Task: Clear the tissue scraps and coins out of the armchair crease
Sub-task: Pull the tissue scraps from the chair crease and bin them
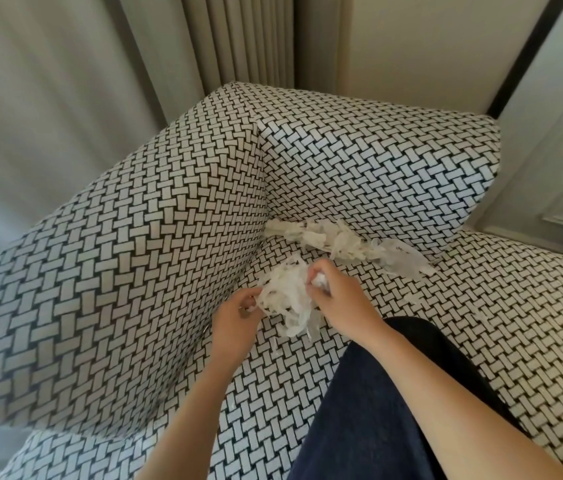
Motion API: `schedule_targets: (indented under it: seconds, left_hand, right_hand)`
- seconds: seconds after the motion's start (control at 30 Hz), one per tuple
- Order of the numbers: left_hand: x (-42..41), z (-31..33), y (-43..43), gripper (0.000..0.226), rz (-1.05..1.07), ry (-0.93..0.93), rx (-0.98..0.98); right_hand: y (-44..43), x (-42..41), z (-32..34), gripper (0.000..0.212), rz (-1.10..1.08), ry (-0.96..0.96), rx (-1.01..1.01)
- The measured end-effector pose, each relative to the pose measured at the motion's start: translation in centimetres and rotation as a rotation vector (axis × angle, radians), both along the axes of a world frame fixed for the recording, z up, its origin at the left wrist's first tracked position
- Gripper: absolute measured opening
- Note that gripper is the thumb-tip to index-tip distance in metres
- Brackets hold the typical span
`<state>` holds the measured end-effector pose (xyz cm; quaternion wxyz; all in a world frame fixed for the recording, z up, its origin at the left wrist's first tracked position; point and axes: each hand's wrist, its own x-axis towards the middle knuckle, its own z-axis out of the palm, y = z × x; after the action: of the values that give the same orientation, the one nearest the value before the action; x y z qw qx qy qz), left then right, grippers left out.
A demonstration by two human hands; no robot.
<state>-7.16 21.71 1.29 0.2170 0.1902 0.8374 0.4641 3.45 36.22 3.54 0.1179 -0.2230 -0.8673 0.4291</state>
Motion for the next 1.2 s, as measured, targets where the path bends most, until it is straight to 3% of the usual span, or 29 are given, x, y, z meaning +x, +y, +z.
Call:
schedule_targets:
  seconds: [0.27,0.63,0.83,0.93,1.03,1.2]
  left_hand:
    - [-1.0,1.4,-0.4,0.022,0.081,0.041,0.1]
    - [-1.6,1.7,-1.0,0.02,0.194,0.071,0.105]
    - [-0.8,1.3,0.1,0.02,0.059,0.115,0.058]
    - [-0.4,1.7,1.4,0.025,-0.041,0.107,0.004]
    - [0.0,1.6,2.9,0.037,-0.19,0.073,-0.086]
    - [0.6,1.2,5.0,0.047,-0.293,0.094,-0.149]
  right_hand:
    - [0.4,0.3,1.2,0.015,-0.199,0.192,-0.224]
    - [0.5,0.9,2.4,0.011,-0.357,0.388,-0.426]
    - [0.3,1.3,3.1,0.018,-0.397,0.432,-0.457]
    - [0.6,1.5,3.2,0.012,-0.447,0.479,-0.519]
    - [0.9,1.5,3.3,0.005,-0.517,0.536,-0.636]
    - [1.1,1.6,3.8,0.011,-0.57,0.589,-0.801]
